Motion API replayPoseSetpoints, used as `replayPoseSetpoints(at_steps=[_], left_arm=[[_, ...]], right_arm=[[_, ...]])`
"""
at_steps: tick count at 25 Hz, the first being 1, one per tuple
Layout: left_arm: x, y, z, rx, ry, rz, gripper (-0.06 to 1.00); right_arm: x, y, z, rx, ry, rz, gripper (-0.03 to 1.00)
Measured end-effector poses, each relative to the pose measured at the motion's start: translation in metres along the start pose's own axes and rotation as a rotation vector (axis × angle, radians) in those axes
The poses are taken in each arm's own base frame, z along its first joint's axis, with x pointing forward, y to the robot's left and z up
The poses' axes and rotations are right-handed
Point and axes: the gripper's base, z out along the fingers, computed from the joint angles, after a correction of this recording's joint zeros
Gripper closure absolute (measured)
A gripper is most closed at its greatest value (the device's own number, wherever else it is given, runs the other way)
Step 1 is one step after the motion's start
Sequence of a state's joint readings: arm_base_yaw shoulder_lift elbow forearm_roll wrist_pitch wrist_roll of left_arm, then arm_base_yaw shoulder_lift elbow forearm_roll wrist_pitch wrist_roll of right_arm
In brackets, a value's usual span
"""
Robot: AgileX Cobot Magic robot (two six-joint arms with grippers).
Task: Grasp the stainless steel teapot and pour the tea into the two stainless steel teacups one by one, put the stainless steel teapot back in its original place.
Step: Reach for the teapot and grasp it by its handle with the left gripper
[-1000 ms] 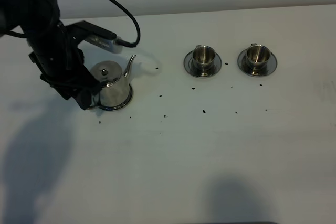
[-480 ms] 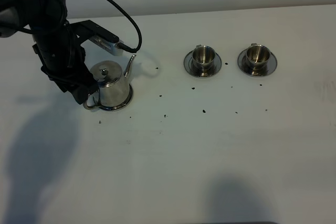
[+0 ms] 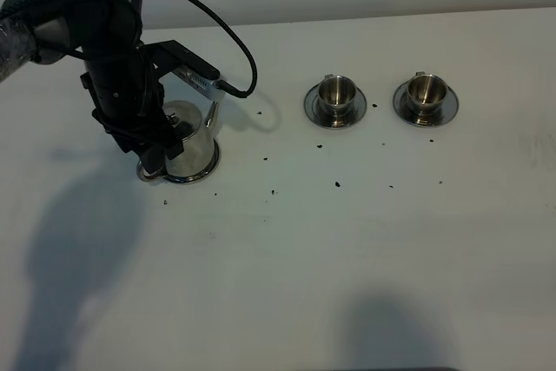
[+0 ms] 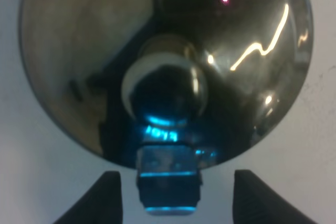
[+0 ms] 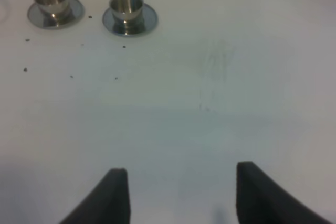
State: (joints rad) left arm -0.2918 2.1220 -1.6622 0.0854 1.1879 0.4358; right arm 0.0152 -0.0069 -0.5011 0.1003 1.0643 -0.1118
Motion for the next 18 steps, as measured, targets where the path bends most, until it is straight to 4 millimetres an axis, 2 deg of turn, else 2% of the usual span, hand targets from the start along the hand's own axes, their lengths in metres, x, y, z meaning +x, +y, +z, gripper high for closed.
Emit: replayPoseSetpoints(at_steps=[9, 18], left_arm=[[0.0, 0.002, 0.0, -0.017, 0.008, -0.024, 0.44], [-0.004, 0.003, 0.015, -0.01, 0.042, -0.034, 0.44]], right_arm=[[0.0, 0.0, 0.0, 0.0, 0.0, 0.0, 0.52], [0.0, 0.0, 0.0, 0.0, 0.0, 0.0, 0.52]])
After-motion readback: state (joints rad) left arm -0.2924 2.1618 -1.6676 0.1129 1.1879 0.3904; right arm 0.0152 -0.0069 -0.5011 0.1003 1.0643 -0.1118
